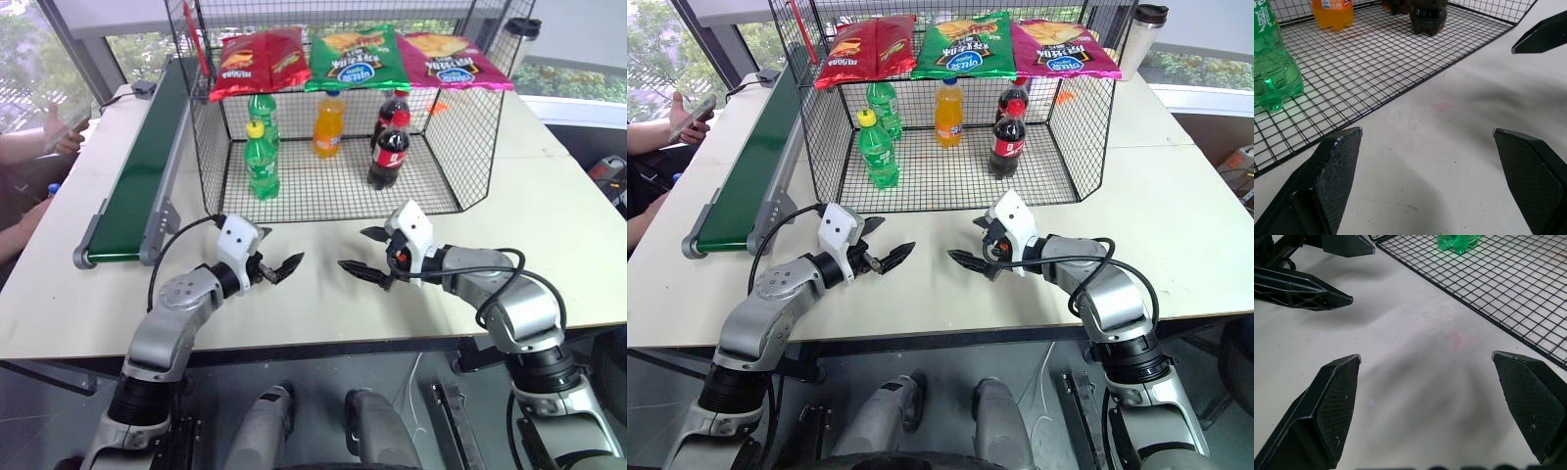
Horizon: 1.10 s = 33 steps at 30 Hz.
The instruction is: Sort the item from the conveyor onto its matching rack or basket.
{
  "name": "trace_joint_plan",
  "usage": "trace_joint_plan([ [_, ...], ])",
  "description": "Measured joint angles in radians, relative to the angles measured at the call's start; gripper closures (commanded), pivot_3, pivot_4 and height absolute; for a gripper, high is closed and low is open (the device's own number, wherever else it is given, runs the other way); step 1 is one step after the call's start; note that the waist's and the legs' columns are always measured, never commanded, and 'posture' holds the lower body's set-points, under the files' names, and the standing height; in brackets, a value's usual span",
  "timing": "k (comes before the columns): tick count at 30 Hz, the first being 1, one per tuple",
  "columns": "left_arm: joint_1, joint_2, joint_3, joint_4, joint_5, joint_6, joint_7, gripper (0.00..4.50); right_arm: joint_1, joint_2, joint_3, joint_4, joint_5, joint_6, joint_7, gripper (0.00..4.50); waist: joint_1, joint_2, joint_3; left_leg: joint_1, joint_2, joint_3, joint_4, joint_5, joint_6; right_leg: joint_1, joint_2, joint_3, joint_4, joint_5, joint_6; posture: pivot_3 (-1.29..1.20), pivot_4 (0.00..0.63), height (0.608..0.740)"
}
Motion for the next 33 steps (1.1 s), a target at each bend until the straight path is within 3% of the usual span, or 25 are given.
trace_joint_plan([
  [16,0.007,0.023,0.032,-0.051,-0.017,0.021,0.012,0.0,-0.003,0.0,0.004,0.0,0.002,0.004,0.008,0.05,0.0,0.0,0.0,0.0,0.0,0.0,0.0,0.0,0.0,0.0,0.0,0.0,0.0,0.0,0.0,0.0,0.15,0.739],
  [33,0.039,0.091,0.483,-0.141,-0.166,0.144,0.213,0.0,-0.065,0.042,0.05,0.002,0.022,-0.027,0.063,0.05,-0.001,0.0,0.0,0.0,0.0,0.0,0.0,0.0,0.0,0.0,0.0,0.0,0.0,0.0,0.0,0.0,0.15,0.739],
])
